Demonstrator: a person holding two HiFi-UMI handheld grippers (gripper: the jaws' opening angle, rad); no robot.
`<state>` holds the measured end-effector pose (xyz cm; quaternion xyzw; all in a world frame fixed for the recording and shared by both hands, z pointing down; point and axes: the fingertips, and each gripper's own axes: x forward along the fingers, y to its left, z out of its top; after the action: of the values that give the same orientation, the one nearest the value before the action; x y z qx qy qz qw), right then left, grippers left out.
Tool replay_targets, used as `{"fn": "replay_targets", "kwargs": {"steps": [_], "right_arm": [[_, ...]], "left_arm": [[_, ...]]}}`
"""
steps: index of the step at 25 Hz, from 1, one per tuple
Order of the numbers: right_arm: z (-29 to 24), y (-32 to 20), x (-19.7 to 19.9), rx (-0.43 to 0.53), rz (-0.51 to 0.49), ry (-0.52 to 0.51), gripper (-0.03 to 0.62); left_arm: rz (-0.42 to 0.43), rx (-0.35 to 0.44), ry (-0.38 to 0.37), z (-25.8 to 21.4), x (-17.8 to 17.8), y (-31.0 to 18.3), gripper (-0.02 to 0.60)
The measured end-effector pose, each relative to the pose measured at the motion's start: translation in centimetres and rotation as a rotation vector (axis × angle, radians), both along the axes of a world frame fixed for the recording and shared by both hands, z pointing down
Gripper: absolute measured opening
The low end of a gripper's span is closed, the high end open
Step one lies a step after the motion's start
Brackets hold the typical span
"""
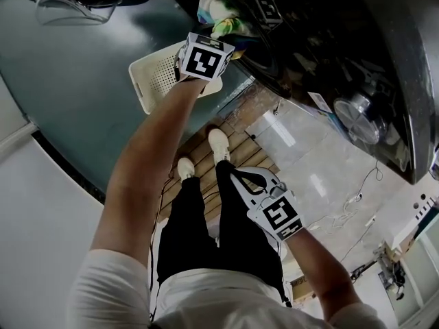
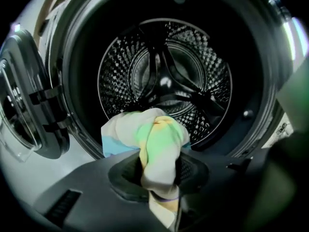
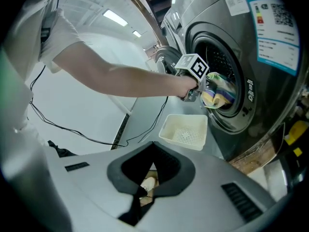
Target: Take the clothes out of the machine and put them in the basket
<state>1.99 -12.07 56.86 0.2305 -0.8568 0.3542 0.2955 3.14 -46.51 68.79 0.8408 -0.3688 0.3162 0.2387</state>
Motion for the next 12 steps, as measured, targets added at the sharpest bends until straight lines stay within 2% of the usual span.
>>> {"fn": "replay_targets", "kwargs": {"steps": [12], "right_arm": [[0.0, 1.5, -2.5, 0.007, -0.026, -0.015, 0.003]], "left_arm": [[0.006, 0.113, 0.134, -8.0, -2.8, 2.4, 0.1]]}}
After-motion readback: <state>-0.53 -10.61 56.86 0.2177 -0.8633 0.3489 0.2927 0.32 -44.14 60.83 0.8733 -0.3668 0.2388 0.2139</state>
